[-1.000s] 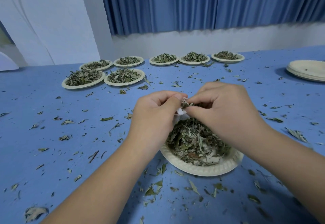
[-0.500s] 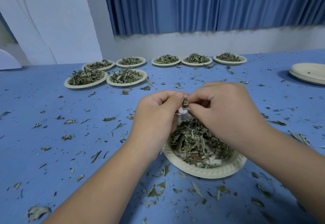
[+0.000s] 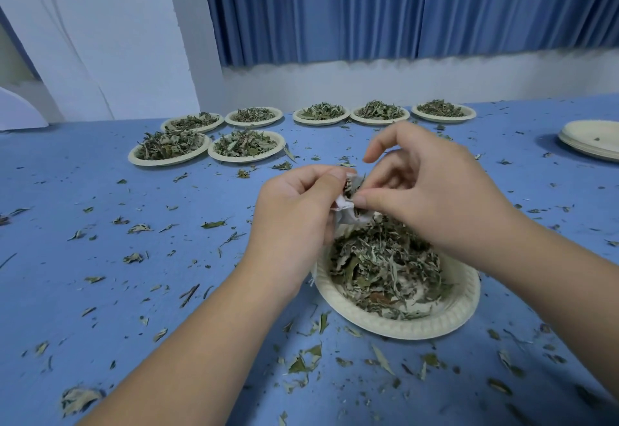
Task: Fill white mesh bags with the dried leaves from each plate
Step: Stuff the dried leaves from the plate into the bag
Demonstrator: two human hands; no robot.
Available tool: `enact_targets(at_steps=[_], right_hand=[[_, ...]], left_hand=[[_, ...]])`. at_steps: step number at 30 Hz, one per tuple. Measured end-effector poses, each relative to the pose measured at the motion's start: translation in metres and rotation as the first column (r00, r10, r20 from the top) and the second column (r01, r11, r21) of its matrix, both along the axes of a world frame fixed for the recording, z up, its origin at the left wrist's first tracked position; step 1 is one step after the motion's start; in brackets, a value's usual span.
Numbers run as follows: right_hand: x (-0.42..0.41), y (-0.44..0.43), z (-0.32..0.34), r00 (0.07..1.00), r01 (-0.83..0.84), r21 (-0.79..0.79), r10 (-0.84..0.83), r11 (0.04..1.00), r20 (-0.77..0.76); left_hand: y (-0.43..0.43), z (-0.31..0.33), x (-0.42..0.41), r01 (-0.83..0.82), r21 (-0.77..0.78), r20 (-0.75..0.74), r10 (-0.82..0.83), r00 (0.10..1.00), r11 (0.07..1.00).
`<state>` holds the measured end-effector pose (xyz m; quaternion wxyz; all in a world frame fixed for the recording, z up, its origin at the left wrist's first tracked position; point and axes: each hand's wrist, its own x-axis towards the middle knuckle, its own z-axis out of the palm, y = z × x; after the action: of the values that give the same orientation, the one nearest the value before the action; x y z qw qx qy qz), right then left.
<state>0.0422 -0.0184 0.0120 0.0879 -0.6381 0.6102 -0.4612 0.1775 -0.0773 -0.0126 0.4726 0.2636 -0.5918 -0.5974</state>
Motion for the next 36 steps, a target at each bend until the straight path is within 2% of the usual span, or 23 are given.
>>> enact_targets(at_steps=[2, 4, 5, 7, 9, 12, 15, 17, 18, 20, 21, 23, 25, 27, 28, 31, 34, 36], right_hand=[[-0.006, -0.007, 0.001, 0.999, 0.031, 0.020, -0.032, 0.999, 0.036], [-0.012, -0.011, 0.003, 0.999, 0.038, 0.135, -0.041, 0.990, 0.017], [-0.013, -0.012, 0.006, 0.998, -0.026, 0.232, 0.013, 0.972, 0.055], [-0.015, -0.013, 0.007, 0.949, -0.260, 0.378, 0.163, 0.889, 0.268], [-0.016, -0.015, 0.005, 0.875, -0.387, 0.378, 0.206, 0.841, 0.438], [-0.014, -0.023, 0.002, 0.881, -0.286, 0.366, 0.093, 0.886, 0.465], [-0.003, -0.030, 0.002, 0.952, -0.092, 0.395, -0.036, 0.914, 0.305], [0.005, -0.033, 0.003, 0.992, 0.071, 0.403, -0.106, 0.913, 0.066], [0.008, -0.034, 0.004, 0.991, 0.136, 0.393, -0.123, 0.909, -0.057], [0.010, -0.034, 0.005, 0.977, 0.185, 0.357, -0.133, 0.915, -0.167], [0.009, -0.033, 0.006, 0.981, 0.167, 0.347, -0.119, 0.923, -0.156], [0.002, -0.027, 0.008, 0.997, 0.074, 0.333, -0.064, 0.940, -0.039], [-0.008, -0.016, 0.012, 0.999, 0.012, 0.316, -0.026, 0.949, 0.040], [-0.020, -0.003, 0.019, 1.000, -0.021, 0.324, 0.025, 0.946, -0.009], [-0.024, 0.003, 0.021, 0.993, -0.037, 0.364, 0.076, 0.931, -0.095], [-0.023, 0.018, 0.021, 0.877, -0.003, 0.565, 0.274, 0.825, -0.395], [-0.013, 0.023, 0.010, 0.741, 0.045, 0.634, 0.400, 0.772, -0.540], [-0.005, 0.022, 0.002, 0.681, 0.068, 0.626, 0.422, 0.777, -0.598]], left_hand=[[0.000, 0.001, 0.001, 0.007, 0.009, -0.011, -0.007, 1.000, 1.000], [-0.001, 0.002, 0.001, 0.017, 0.012, -0.030, -0.017, 0.999, 1.000], [-0.001, 0.002, 0.002, 0.029, 0.017, -0.050, -0.028, 0.998, 0.999], [-0.003, 0.003, 0.003, 0.054, 0.022, -0.072, -0.052, 0.996, 0.998], [-0.001, 0.005, 0.004, 0.069, 0.018, -0.065, -0.067, 0.996, 0.997], [0.002, 0.006, 0.004, 0.064, -0.026, -0.023, -0.065, 0.998, 0.998], [0.003, 0.003, 0.002, 0.006, -0.168, 0.092, 0.010, 0.996, 0.986], [0.003, 0.001, 0.001, -0.001, -0.210, 0.110, 0.025, 0.994, 0.978], [0.003, 0.001, 0.000, -0.011, -0.225, 0.120, 0.039, 0.992, 0.974], [0.002, 0.001, 0.000, -0.043, -0.243, 0.141, 0.079, 0.987, 0.969], [0.001, 0.001, 0.000, -0.053, -0.240, 0.139, 0.088, 0.986, 0.969], [-0.003, 0.001, 0.002, -0.082, -0.229, 0.120, 0.112, 0.986, 0.970], [-0.009, 0.002, 0.005, -0.163, -0.236, 0.110, 0.193, 0.975, 0.958], [-0.014, 0.003, 0.009, -0.239, -0.245, 0.089, 0.267, 0.960, 0.940], [-0.017, 0.004, 0.010, -0.265, -0.250, 0.073, 0.291, 0.954, 0.931], [-0.023, 0.005, 0.015, -0.307, -0.270, 0.031, 0.327, 0.945, 0.913], [-0.026, 0.007, 0.018, -0.334, -0.292, 0.001, 0.350, 0.937, 0.896], [-0.027, 0.007, 0.020, -0.355, -0.307, -0.002, 0.372, 0.928, 0.883]])
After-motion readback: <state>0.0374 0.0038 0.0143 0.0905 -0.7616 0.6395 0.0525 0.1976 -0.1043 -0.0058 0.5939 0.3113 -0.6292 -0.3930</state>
